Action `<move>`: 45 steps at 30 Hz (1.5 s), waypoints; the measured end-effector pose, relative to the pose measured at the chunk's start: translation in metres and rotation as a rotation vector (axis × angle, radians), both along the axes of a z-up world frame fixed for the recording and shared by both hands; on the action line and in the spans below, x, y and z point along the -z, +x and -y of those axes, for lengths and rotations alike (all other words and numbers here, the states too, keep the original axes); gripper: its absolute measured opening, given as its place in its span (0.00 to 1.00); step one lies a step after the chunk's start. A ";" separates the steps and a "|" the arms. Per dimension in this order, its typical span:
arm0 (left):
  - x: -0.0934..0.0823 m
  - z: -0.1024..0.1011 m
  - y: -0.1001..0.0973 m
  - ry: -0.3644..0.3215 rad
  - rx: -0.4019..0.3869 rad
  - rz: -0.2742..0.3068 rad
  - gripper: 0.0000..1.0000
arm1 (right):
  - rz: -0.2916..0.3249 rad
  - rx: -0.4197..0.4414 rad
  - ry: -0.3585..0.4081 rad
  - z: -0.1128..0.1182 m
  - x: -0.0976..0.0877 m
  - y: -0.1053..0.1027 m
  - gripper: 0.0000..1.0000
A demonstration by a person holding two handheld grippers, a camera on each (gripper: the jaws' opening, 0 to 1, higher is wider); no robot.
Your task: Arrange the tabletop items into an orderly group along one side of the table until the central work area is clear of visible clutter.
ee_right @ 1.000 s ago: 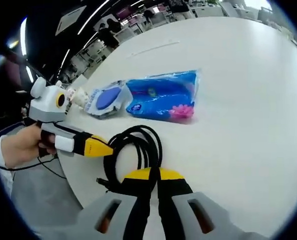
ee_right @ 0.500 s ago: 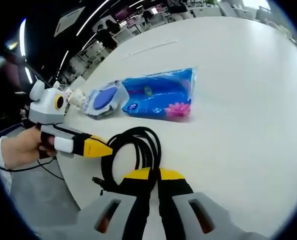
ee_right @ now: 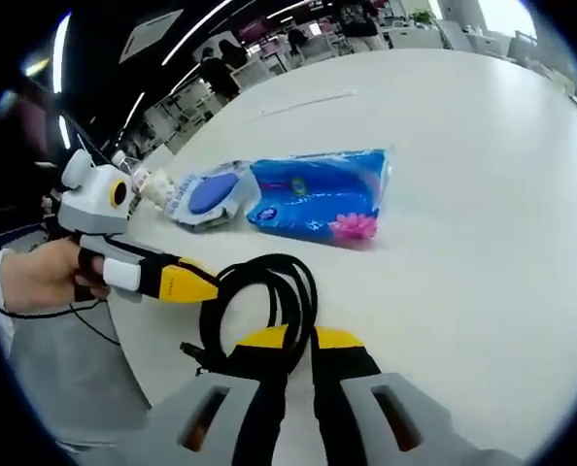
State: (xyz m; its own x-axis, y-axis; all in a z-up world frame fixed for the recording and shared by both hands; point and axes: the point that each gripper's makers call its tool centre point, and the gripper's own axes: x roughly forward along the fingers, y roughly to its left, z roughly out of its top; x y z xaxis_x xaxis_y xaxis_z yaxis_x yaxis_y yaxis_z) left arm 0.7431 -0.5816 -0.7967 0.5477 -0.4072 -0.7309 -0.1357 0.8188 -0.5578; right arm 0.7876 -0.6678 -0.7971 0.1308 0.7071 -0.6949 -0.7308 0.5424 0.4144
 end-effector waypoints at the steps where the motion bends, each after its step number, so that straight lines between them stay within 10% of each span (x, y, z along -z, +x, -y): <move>1: -0.002 -0.001 -0.001 0.001 -0.001 0.007 0.30 | 0.017 0.007 0.011 0.001 -0.006 0.000 0.17; 9: -0.020 -0.011 -0.014 0.013 0.009 0.085 0.44 | 0.192 0.040 0.237 -0.010 -0.058 0.003 0.46; 19: -0.062 -0.048 -0.055 0.100 0.132 0.180 0.68 | 0.298 0.066 0.323 -0.006 -0.106 -0.028 0.89; 22: -0.075 -0.071 -0.077 0.133 0.158 0.204 0.73 | 0.280 0.132 0.411 -0.008 -0.131 -0.037 0.92; 35: -0.093 -0.186 -0.181 0.182 0.052 0.211 0.80 | 0.287 0.110 0.273 -0.013 -0.139 -0.091 1.00; 45: -0.101 -0.216 -0.207 0.187 -0.006 0.228 0.81 | 0.284 0.113 0.236 -0.005 -0.136 -0.088 1.00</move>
